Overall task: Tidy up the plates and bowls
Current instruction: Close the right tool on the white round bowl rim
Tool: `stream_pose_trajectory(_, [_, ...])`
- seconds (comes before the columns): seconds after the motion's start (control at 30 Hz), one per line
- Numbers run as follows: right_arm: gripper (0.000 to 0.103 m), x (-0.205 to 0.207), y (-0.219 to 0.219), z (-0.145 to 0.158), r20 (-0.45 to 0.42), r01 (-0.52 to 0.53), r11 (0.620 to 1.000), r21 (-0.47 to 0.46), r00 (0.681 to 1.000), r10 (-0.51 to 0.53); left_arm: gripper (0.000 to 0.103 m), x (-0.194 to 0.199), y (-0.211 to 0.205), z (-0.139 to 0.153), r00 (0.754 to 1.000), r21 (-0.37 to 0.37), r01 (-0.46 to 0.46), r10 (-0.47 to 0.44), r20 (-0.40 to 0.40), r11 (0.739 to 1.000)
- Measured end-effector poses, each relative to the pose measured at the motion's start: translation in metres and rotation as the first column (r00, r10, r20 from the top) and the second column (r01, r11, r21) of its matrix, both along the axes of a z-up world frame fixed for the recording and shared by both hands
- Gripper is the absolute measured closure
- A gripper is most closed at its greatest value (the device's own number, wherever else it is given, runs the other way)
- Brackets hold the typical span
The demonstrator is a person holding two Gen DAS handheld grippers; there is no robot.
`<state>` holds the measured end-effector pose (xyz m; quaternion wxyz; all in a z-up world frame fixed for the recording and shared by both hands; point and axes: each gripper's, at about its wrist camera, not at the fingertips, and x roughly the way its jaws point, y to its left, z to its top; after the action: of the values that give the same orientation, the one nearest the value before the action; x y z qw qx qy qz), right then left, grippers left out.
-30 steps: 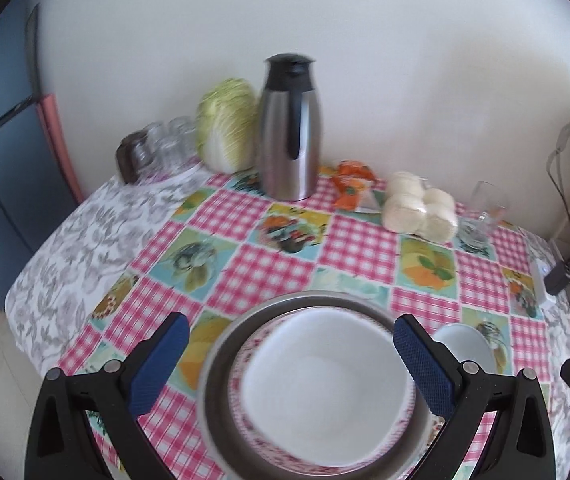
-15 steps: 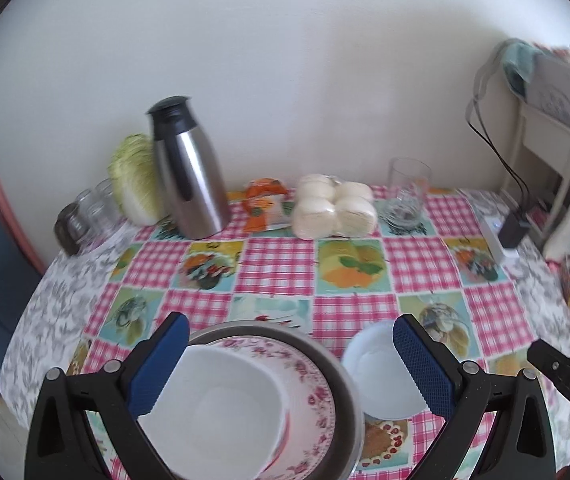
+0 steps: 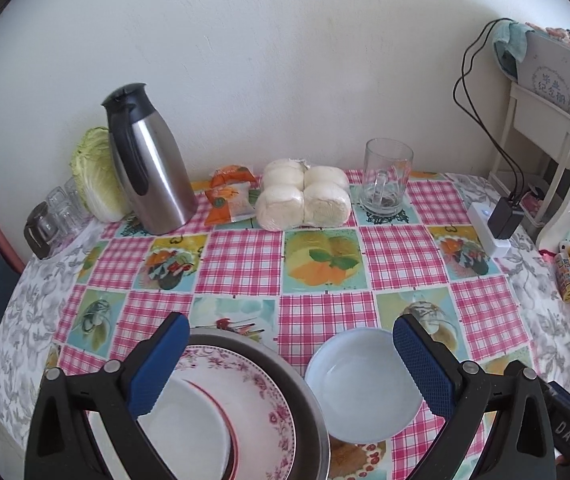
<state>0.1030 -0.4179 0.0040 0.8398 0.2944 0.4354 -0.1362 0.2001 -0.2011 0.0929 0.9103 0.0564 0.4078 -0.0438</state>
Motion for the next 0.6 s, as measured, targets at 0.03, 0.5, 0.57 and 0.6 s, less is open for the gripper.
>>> stream_pose_trajectory(0.03, [0.008,0.002,0.001,-0.002,-0.005,-0.004,1.000,0.000,1.000,0.004,0.000,0.002,-0.001,-0.002,1.000,0.002,0.004,-0.004,-0.007,1.000])
stream_pose_trajectory(0.5, [0.008,0.029,0.022,-0.036,-0.109,-0.096,0.995,-0.004,0.990,0.095,0.000,0.027,-0.011,-0.037,0.991,-0.020,0.025,-0.027,-0.134,0.999])
stream_pose_trajectory(0.57, [0.008,0.031,0.025,-0.038,-0.114,-0.105,0.994,-0.009,0.988,0.103,0.000,0.029,-0.013,-0.040,0.989,-0.019,0.030,-0.032,-0.143,0.999])
stream_pose_trajectory(0.6, [0.008,0.033,0.028,-0.038,-0.114,-0.108,0.994,-0.013,0.988,0.106,0.000,0.030,-0.014,-0.043,0.988,-0.018,0.034,-0.036,-0.149,0.999])
